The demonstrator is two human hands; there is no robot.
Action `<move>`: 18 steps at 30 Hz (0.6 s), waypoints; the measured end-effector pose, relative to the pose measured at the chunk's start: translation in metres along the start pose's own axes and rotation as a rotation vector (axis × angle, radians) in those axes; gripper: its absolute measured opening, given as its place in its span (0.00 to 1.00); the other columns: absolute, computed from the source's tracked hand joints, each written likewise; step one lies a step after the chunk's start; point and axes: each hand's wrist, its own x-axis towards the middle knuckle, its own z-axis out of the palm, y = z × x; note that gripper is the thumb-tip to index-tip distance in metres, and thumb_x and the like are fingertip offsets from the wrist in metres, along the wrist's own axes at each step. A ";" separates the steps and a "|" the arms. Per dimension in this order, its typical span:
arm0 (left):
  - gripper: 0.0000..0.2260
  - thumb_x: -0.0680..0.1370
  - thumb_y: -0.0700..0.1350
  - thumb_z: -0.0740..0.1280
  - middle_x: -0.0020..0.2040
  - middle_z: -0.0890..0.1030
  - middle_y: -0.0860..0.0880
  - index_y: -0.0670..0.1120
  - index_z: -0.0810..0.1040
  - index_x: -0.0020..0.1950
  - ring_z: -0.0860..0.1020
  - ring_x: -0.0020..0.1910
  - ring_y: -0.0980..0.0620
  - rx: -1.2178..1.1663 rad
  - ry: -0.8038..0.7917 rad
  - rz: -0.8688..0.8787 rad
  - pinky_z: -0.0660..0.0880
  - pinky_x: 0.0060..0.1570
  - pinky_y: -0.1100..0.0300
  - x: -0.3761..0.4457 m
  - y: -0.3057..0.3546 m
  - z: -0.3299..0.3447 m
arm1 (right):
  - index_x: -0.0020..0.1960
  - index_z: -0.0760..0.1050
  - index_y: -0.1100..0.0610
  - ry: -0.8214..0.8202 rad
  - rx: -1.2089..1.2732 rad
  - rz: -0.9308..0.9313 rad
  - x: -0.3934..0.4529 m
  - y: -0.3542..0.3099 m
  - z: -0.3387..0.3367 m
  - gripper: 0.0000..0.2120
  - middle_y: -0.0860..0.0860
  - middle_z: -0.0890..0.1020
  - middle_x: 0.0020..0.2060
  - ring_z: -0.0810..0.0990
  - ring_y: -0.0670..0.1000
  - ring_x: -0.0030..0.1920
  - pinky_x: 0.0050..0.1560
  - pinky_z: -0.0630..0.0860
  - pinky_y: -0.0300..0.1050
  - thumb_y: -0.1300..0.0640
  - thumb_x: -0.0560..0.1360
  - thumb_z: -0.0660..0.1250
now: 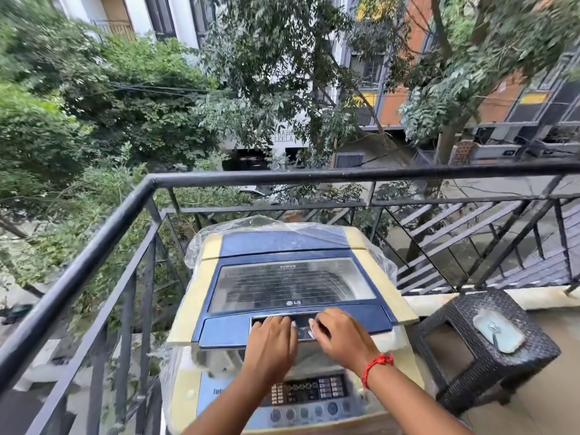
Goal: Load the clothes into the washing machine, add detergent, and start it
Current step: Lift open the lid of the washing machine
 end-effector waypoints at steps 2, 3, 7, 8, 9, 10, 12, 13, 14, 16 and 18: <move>0.15 0.79 0.51 0.54 0.33 0.78 0.50 0.50 0.71 0.35 0.78 0.34 0.48 -0.025 0.022 -0.011 0.70 0.33 0.56 0.012 0.002 -0.015 | 0.34 0.71 0.53 0.101 -0.014 -0.001 0.013 -0.003 -0.008 0.18 0.48 0.75 0.31 0.74 0.50 0.33 0.38 0.73 0.47 0.47 0.79 0.56; 0.16 0.79 0.51 0.54 0.32 0.79 0.49 0.49 0.71 0.34 0.78 0.33 0.47 -0.036 0.031 -0.018 0.70 0.32 0.55 0.018 0.003 -0.024 | 0.32 0.70 0.54 0.156 -0.023 -0.002 0.019 -0.004 -0.012 0.18 0.48 0.74 0.29 0.74 0.50 0.32 0.36 0.73 0.48 0.48 0.78 0.57; 0.23 0.81 0.54 0.49 0.38 0.83 0.45 0.45 0.77 0.37 0.81 0.39 0.43 -0.028 0.056 -0.078 0.71 0.33 0.54 0.048 0.004 -0.056 | 0.30 0.70 0.56 0.290 -0.065 -0.009 0.051 -0.007 -0.035 0.21 0.51 0.75 0.26 0.76 0.54 0.30 0.28 0.73 0.49 0.48 0.79 0.57; 0.24 0.81 0.54 0.49 0.39 0.83 0.44 0.44 0.78 0.37 0.82 0.39 0.42 -0.013 0.067 -0.091 0.71 0.34 0.54 0.056 0.003 -0.061 | 0.30 0.70 0.57 0.317 -0.085 -0.012 0.059 -0.007 -0.040 0.22 0.51 0.75 0.26 0.77 0.55 0.29 0.26 0.73 0.49 0.48 0.79 0.57; 0.24 0.81 0.54 0.50 0.38 0.83 0.44 0.44 0.78 0.37 0.82 0.39 0.42 -0.011 0.070 -0.096 0.72 0.33 0.54 0.065 0.002 -0.067 | 0.29 0.70 0.57 0.344 -0.107 -0.012 0.066 -0.008 -0.045 0.22 0.52 0.75 0.26 0.78 0.56 0.29 0.25 0.73 0.49 0.47 0.79 0.56; 0.24 0.81 0.54 0.52 0.36 0.83 0.43 0.43 0.78 0.35 0.82 0.37 0.42 -0.013 0.055 -0.097 0.72 0.31 0.55 0.072 0.003 -0.074 | 0.29 0.69 0.58 0.363 -0.124 -0.010 0.074 -0.009 -0.051 0.23 0.53 0.75 0.25 0.78 0.57 0.28 0.24 0.73 0.49 0.46 0.78 0.55; 0.23 0.79 0.52 0.58 0.27 0.80 0.43 0.42 0.76 0.28 0.80 0.27 0.42 0.012 0.030 -0.084 0.70 0.23 0.58 0.088 0.000 -0.090 | 0.28 0.70 0.58 0.382 -0.173 -0.020 0.091 -0.010 -0.062 0.24 0.53 0.76 0.25 0.78 0.59 0.27 0.23 0.73 0.49 0.47 0.78 0.55; 0.22 0.77 0.52 0.61 0.23 0.78 0.44 0.42 0.74 0.25 0.78 0.23 0.43 0.048 0.075 -0.061 0.67 0.20 0.60 0.097 -0.003 -0.095 | 0.28 0.72 0.58 0.385 -0.209 -0.019 0.100 -0.010 -0.067 0.24 0.54 0.77 0.25 0.79 0.59 0.27 0.23 0.73 0.48 0.47 0.77 0.55; 0.22 0.76 0.51 0.62 0.22 0.77 0.44 0.42 0.74 0.24 0.77 0.21 0.43 0.087 0.136 -0.030 0.65 0.18 0.61 0.106 -0.008 -0.098 | 0.29 0.73 0.59 0.381 -0.242 -0.006 0.109 -0.012 -0.074 0.24 0.54 0.79 0.25 0.79 0.59 0.27 0.24 0.73 0.48 0.46 0.77 0.55; 0.22 0.78 0.51 0.59 0.27 0.80 0.43 0.42 0.76 0.28 0.79 0.26 0.41 0.057 0.118 0.033 0.65 0.22 0.58 0.124 -0.013 -0.109 | 0.29 0.75 0.59 0.380 -0.282 0.027 0.128 -0.014 -0.086 0.26 0.55 0.80 0.26 0.80 0.60 0.28 0.26 0.74 0.47 0.45 0.77 0.53; 0.24 0.82 0.52 0.52 0.36 0.82 0.41 0.42 0.79 0.36 0.81 0.36 0.38 0.033 0.118 0.063 0.65 0.30 0.54 0.143 -0.015 -0.115 | 0.30 0.74 0.60 0.377 -0.268 0.038 0.147 -0.015 -0.097 0.28 0.56 0.79 0.26 0.79 0.60 0.29 0.27 0.74 0.48 0.43 0.77 0.51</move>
